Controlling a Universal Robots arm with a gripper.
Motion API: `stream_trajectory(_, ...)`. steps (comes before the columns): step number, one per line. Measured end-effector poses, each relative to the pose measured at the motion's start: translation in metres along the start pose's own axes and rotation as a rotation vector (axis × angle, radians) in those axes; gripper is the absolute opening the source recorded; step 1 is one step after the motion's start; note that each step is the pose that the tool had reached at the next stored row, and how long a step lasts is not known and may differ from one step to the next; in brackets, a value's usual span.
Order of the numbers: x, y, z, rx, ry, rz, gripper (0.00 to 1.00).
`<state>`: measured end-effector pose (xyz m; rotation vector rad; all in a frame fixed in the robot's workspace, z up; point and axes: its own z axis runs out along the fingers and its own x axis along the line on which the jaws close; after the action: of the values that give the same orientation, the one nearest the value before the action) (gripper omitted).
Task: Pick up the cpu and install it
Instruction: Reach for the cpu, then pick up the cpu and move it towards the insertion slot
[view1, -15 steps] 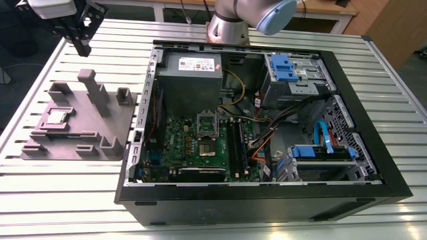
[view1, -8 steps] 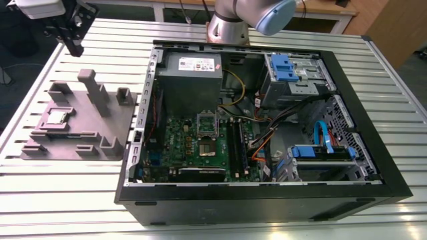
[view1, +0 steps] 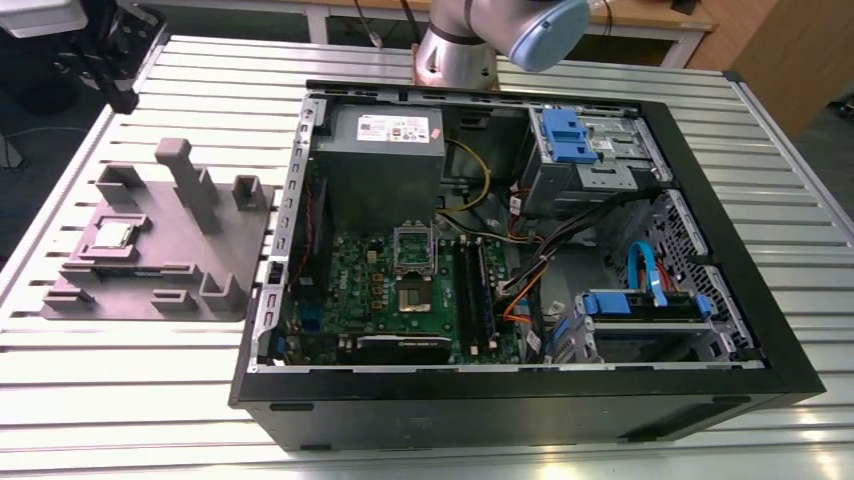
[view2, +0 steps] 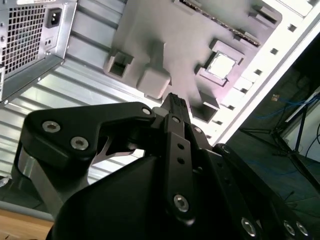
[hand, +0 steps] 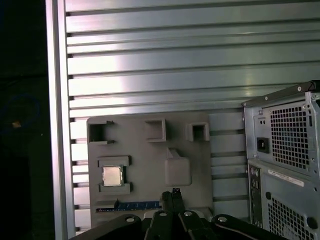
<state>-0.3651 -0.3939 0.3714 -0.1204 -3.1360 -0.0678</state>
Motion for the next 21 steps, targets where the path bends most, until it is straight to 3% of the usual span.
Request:
stream_trajectory(11,0.0311,-0.0015,0.0019,0.0,0.0002,0.0,0.1)
stream_trajectory(14,0.0455,-0.0025,0.0025,0.0,0.0003,0.0,0.1)
stream_trajectory(21,0.0465,-0.0026,0.0026,-0.0001,0.0002,0.0,0.1)
